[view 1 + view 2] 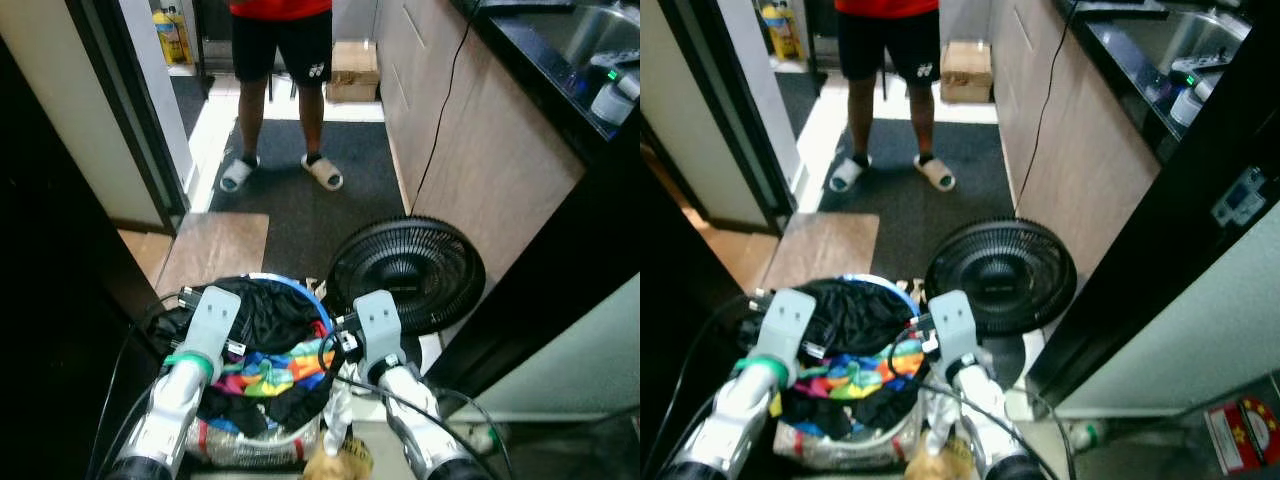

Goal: Clothes washing

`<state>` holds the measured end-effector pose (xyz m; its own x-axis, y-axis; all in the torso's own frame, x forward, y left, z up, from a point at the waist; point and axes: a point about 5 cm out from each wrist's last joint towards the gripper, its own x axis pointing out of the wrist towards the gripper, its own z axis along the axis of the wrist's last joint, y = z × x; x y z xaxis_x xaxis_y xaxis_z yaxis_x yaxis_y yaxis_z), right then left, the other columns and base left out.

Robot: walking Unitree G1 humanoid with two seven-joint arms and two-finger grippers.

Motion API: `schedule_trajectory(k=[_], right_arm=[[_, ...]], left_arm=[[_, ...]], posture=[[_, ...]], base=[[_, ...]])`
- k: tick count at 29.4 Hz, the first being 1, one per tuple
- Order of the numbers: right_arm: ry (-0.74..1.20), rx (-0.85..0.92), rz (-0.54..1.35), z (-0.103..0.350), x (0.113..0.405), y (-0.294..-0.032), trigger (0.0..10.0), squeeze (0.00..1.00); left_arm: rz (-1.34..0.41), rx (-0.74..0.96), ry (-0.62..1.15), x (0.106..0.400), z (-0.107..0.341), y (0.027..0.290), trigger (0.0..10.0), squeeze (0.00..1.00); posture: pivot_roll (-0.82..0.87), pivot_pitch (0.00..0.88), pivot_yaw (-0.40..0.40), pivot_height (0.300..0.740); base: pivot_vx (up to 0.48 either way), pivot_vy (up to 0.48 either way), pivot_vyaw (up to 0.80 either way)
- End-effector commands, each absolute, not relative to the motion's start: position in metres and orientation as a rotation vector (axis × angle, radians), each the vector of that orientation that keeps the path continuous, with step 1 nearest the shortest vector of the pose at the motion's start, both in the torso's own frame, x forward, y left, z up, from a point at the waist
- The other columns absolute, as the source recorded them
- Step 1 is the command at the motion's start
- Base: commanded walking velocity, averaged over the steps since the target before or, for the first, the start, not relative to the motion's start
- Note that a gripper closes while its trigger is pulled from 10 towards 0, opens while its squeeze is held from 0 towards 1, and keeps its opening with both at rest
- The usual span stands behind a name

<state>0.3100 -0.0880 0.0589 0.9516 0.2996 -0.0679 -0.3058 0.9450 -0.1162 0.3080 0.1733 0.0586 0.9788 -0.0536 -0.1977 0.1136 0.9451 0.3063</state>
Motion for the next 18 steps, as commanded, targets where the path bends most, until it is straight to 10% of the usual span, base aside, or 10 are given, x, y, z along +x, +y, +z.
schedule_trajectory(k=[1,18], right_arm=[[0.065,-0.112,0.292,0.056,0.307,-0.090,10.0,0.00],[-0.069,-0.009,0.332,0.091,0.304,-0.080,10.0,0.00]], left_arm=[[-0.108,0.332,0.206,0.305,0.055,0.169,10.0,0.00],[-0.167,0.289,0.128,0.346,0.094,0.140,10.0,0.00]], posture=[[0.08,0.238,0.063,0.740],[-0.01,0.340,0.128,0.740]], base=[[0.000,0.000,0.00],[0.000,0.000,0.00]])
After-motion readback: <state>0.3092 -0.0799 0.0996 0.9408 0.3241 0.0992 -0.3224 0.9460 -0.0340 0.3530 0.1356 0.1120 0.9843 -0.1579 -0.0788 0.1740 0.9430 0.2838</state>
